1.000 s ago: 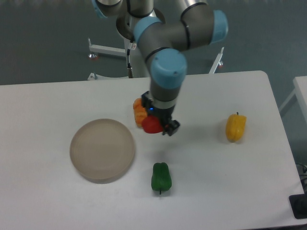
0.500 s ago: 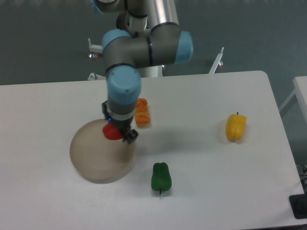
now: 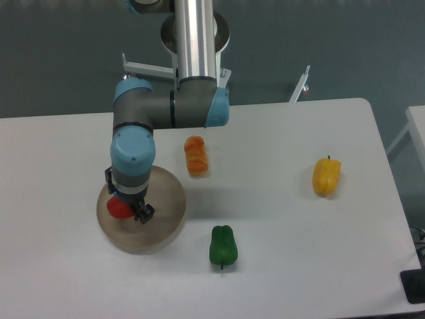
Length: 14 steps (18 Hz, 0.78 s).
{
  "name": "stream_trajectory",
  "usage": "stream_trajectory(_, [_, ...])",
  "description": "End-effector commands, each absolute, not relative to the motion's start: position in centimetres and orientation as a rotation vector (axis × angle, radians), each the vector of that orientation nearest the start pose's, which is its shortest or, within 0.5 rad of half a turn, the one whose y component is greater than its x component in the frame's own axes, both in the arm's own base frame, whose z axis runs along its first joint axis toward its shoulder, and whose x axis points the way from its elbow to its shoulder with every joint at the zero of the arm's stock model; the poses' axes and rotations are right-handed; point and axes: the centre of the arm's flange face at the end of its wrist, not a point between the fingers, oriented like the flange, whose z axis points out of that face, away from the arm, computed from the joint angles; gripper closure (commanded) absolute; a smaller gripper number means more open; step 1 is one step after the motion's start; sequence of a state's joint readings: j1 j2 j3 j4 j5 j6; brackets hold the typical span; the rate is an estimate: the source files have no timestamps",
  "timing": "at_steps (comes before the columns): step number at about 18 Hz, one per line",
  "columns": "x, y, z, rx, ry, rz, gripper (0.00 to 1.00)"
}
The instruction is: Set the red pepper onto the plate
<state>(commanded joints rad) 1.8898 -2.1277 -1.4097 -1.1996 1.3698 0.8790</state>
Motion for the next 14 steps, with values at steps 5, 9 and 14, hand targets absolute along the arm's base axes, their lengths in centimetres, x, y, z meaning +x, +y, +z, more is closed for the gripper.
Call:
stream_trajectory(5, [-9.2,69.1,30.1,-2.897,0.786,-0.227,0.0])
stream_trajectory(9, [-16.2,66.7,36.6,-2.845,0.664,-0.115,0.0])
stream_trajectory(14, [-22.9,62.5,40.6,-2.837,0.633,-0.006,0.0])
